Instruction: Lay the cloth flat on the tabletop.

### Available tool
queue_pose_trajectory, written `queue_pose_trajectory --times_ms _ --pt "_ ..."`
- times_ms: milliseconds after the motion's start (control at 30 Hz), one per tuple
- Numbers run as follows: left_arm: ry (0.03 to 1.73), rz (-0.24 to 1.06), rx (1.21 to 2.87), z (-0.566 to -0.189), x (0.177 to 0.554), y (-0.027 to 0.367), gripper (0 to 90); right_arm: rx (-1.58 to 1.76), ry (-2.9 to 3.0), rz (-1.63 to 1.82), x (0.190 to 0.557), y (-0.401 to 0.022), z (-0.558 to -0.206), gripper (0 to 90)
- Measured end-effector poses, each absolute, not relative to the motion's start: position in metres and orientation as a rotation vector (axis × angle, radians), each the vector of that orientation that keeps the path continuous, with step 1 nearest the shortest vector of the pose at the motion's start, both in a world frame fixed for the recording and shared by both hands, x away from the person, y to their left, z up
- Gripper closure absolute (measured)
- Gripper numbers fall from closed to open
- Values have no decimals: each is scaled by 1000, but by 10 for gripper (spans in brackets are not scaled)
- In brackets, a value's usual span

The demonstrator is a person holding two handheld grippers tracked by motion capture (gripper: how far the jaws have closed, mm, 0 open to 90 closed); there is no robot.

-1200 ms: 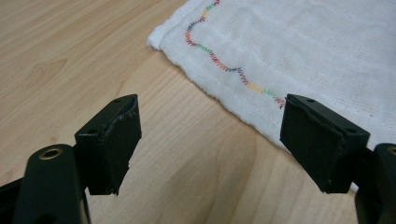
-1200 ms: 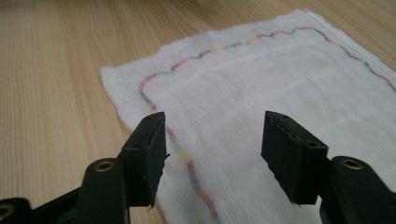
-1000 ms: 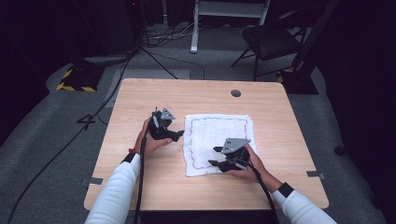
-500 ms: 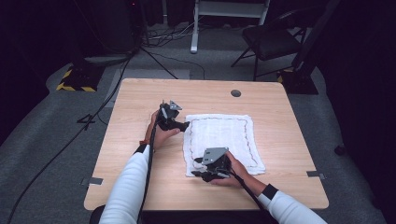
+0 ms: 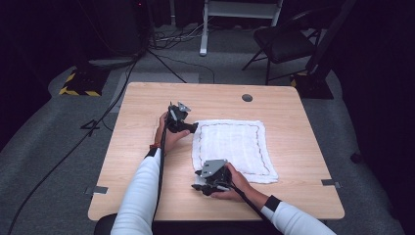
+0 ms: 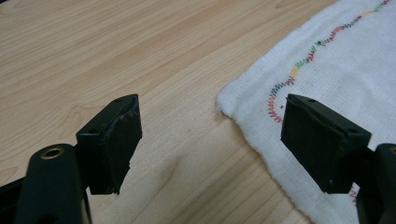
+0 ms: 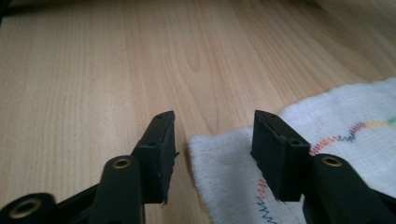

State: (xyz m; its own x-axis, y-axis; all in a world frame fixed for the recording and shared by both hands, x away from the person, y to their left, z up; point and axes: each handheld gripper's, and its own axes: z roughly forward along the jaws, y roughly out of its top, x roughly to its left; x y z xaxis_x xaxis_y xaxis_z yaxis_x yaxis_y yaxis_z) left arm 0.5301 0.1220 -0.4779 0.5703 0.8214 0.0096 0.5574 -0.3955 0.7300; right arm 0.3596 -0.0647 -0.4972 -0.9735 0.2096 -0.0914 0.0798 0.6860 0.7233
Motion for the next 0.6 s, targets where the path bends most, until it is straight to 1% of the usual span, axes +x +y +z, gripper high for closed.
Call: queue_pose_trajectory --times_ms 233,367,600 --pt "1102 464 2100 -481 535 115 199 309 2697 1157 365 -69 -498 745" --pt "1131 441 2071 -488 536 109 195 311 2683 1132 364 -70 -497 843" --pt "1176 428 2083 -500 540 105 188 279 2714 1129 360 -71 -495 870"
